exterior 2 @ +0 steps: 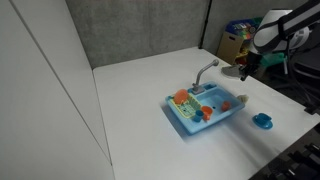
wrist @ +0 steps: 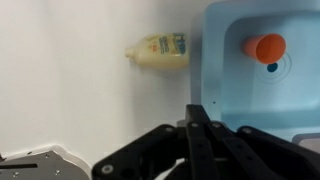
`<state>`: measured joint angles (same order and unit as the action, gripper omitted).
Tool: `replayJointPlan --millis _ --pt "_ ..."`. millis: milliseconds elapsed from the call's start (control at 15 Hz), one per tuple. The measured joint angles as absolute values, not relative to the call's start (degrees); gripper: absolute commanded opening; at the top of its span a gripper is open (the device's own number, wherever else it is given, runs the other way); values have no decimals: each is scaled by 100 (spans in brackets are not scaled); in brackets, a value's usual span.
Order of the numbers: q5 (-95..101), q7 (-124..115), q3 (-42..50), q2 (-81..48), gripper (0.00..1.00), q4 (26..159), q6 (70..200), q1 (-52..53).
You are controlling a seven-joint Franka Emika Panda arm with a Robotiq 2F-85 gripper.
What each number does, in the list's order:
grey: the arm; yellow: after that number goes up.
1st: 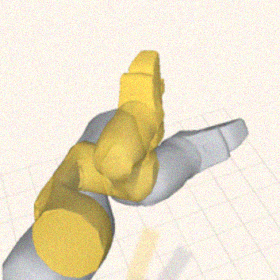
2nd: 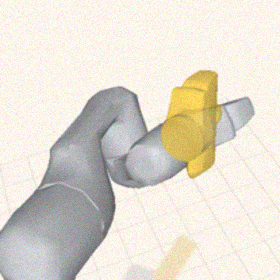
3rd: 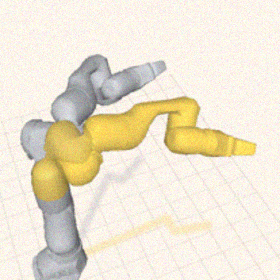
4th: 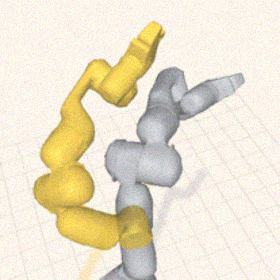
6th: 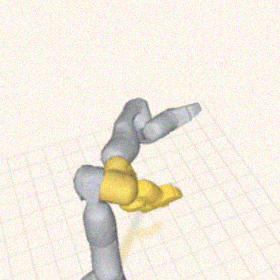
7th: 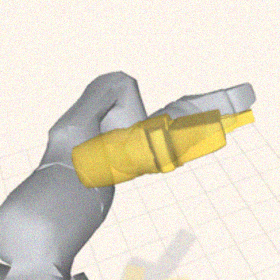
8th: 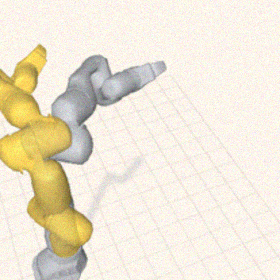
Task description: Remove the white bottle from the sink and drop it on the table
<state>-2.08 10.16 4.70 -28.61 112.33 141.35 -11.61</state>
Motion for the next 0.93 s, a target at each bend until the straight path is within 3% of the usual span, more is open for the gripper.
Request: replayJointPlan --millis 333,400,533,933 --pt "-273 999 483 -2901 4 11234 14121 -1222" --pt "-273 972 483 -2921 29 11233 14121 -1222" --pt "-273 912 483 -2981 36 11233 14121 -1222" --pt "-273 891 483 -3090 82 11232 14121 -1222"
